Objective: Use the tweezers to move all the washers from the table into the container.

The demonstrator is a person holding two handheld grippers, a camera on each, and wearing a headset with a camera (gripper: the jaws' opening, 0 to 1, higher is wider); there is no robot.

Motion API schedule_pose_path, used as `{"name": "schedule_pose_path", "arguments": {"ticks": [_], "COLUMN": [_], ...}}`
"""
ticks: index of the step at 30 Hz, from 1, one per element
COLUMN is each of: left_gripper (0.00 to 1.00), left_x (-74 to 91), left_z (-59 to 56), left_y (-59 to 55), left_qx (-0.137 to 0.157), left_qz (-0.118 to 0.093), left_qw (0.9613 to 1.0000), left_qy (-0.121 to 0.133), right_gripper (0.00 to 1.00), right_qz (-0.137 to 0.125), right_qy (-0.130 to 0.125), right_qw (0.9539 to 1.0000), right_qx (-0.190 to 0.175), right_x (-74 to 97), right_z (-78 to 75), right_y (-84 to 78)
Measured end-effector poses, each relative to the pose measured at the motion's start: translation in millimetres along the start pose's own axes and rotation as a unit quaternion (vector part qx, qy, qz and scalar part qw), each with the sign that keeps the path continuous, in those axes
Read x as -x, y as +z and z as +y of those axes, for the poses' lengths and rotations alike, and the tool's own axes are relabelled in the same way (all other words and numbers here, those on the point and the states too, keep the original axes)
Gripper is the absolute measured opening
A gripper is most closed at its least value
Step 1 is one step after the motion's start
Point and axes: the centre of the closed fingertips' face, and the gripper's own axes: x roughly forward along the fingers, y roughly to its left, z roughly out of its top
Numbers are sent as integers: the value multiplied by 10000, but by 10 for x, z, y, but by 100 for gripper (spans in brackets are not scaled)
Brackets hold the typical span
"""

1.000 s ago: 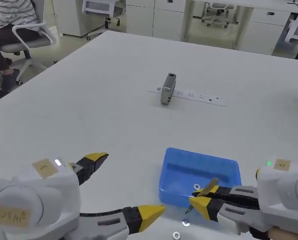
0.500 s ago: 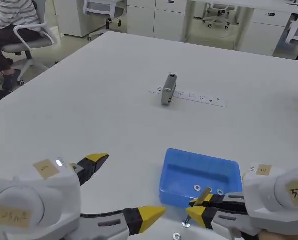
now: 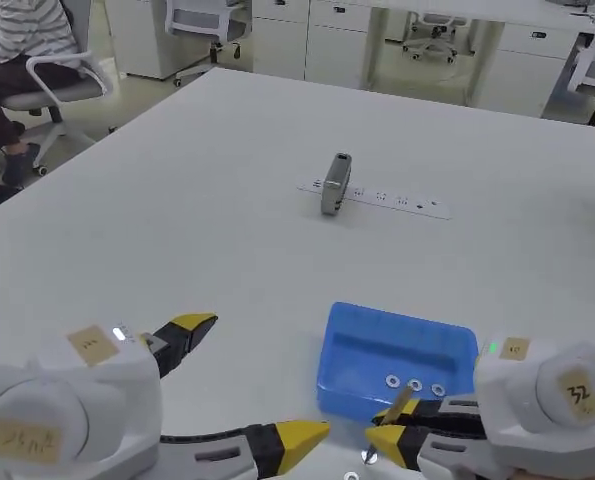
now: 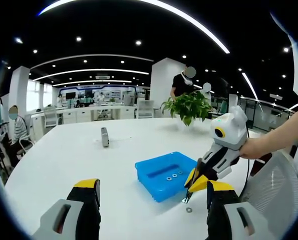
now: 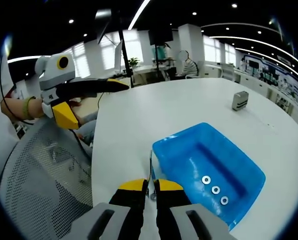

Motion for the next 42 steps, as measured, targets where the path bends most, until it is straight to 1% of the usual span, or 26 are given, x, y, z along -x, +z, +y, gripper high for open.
{"name": "schedule_pose_path", "arguments": {"ticks": [10, 15, 17, 21, 24, 27, 32, 36, 40, 42], "left_gripper": [90, 90, 90, 90, 90, 90, 90, 90, 90, 90], "left_x": [2, 4, 5, 5, 5, 5, 5, 5, 6, 7], "left_z": [6, 8, 11, 12, 10, 7, 9, 8, 7, 8], "left_y": [3, 4, 5, 5, 7, 6, 9, 8, 9, 8], "left_qx": [-3, -4, 1, 5, 6, 6, 10, 4, 9, 3], "left_qz": [-11, -14, -18, -21, -25, -22, -29, -26, -29, -25], "left_qw": [10000, 10000, 10000, 10000, 10000, 10000, 10000, 10000, 10000, 10000], "left_qy": [15, 25, 34, 34, 31, 24, 25, 26, 22, 26], "right_gripper": [4, 3, 2, 2, 3, 3, 3, 3, 3, 3], "right_qz": [40, -15, -61, -244, -387, -457, -672, -794, -900, -969], "right_qy": [-23, -73, -101, -182, -116, -86, -53, -30, -20, -58], "right_qw": [9996, 9996, 9997, 9994, 9982, 9975, 9955, 9941, 9927, 9917], "right_qx": [277, 282, 195, -174, -433, -523, -671, -735, -799, -838], "right_x": [-22, -24, -19, 10, 48, 79, 146, 191, 246, 281], "right_z": [35, 13, 6, -38, -32, -41, -41, -39, -49, -72], "right_y": [-7, -5, 0, 16, 64, 99, 203, 267, 332, 368]}}
